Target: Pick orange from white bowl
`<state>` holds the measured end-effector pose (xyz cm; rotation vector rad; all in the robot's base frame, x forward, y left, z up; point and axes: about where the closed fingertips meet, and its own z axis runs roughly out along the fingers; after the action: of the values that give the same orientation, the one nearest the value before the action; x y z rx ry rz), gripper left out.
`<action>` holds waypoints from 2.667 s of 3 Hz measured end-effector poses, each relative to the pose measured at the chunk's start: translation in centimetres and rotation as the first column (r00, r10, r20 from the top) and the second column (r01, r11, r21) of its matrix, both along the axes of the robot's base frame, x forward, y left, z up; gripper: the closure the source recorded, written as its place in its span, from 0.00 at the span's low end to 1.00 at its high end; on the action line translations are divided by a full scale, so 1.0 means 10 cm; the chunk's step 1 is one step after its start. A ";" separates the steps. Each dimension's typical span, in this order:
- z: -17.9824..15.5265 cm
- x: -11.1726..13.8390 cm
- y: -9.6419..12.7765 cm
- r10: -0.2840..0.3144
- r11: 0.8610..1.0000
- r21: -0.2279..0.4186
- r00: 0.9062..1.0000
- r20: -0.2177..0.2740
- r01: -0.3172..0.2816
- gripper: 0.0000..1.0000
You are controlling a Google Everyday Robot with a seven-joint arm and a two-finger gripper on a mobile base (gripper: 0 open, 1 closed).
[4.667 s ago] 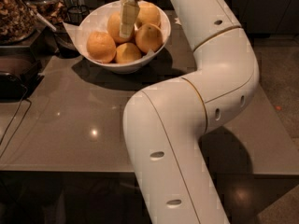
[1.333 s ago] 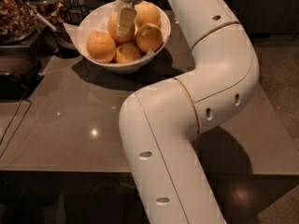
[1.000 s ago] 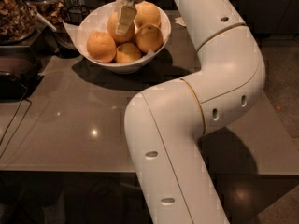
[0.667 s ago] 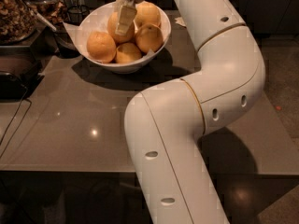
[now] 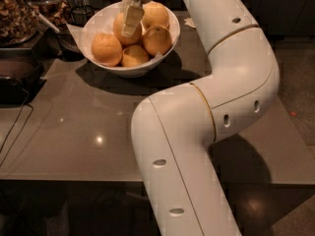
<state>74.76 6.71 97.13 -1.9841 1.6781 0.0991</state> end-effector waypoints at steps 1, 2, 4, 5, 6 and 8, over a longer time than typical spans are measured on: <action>0.00 0.00 0.00 0.000 1.000 0.000 1.000 0.000 0.000 0.34; 0.00 0.00 0.00 0.000 1.000 0.000 1.000 0.000 0.000 0.11; 0.00 0.00 0.00 0.000 1.000 0.001 1.000 0.000 0.000 0.00; -0.04 0.02 0.04 0.001 1.000 0.019 1.000 -0.010 0.000 0.00; -0.10 -0.04 0.05 0.014 1.000 0.014 0.999 -0.041 -0.013 0.00; -0.20 -0.13 0.10 0.061 0.998 -0.010 0.996 -0.072 -0.062 0.00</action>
Offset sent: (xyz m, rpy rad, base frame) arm 0.0000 0.0000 0.0000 0.0000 0.0000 0.0000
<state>73.48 7.75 95.14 -2.0647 1.6653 0.1844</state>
